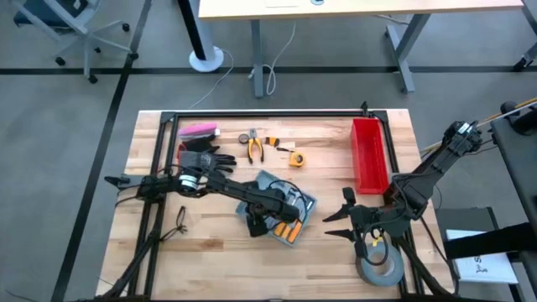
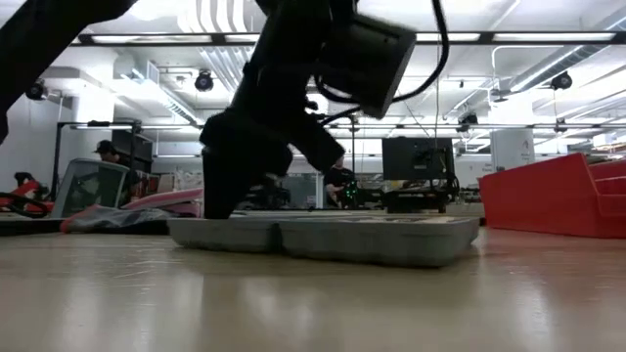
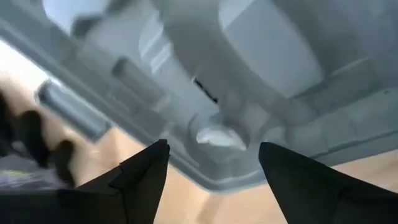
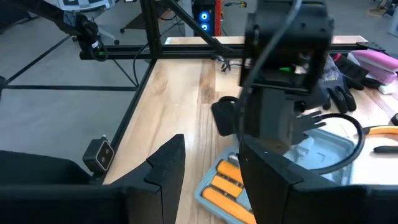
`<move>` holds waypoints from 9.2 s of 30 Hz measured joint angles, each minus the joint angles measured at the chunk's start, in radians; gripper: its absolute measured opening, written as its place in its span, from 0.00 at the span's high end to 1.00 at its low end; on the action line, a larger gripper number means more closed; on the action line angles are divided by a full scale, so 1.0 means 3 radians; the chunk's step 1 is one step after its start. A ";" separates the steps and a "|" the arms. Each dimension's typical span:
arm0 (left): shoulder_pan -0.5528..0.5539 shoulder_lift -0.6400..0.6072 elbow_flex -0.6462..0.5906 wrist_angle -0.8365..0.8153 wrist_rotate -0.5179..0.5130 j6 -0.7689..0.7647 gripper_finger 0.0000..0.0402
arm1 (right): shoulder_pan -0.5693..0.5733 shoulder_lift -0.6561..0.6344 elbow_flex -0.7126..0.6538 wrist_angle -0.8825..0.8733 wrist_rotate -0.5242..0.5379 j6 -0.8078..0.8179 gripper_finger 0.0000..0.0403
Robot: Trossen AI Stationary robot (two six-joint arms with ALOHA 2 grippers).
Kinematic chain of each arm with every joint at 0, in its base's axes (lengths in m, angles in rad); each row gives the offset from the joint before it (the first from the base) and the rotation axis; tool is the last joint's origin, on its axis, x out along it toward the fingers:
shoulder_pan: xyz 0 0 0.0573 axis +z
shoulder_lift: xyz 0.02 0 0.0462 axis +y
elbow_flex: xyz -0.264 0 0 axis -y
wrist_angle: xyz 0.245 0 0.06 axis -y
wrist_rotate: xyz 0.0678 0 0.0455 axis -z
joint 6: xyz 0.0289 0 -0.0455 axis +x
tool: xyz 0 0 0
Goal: Prefit tool cases
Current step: Remove the hammer from the pre-fit tool case
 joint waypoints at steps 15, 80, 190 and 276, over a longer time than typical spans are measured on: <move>-0.0335 0.0000 0.0424 0.0034 0.0582 -0.0640 0.38 | 0.0076 0.0001 0.0000 -0.0001 0.0005 -0.0025 0.68; -0.0639 -0.1949 -0.0884 0.3160 -0.1032 -0.0337 0.62 | 0.0038 -0.0256 -0.0015 -0.0572 -0.0011 0.0161 0.68; -0.0433 -0.2607 -0.3764 0.5091 -0.1205 -0.0941 0.62 | -0.2059 0.1676 0.0205 -0.0601 -0.1739 -0.0045 0.71; -0.0519 -0.2605 -0.3807 0.4970 -0.0759 -0.1121 0.59 | -0.2155 0.2084 0.0498 -0.0875 -0.1578 -0.0317 0.79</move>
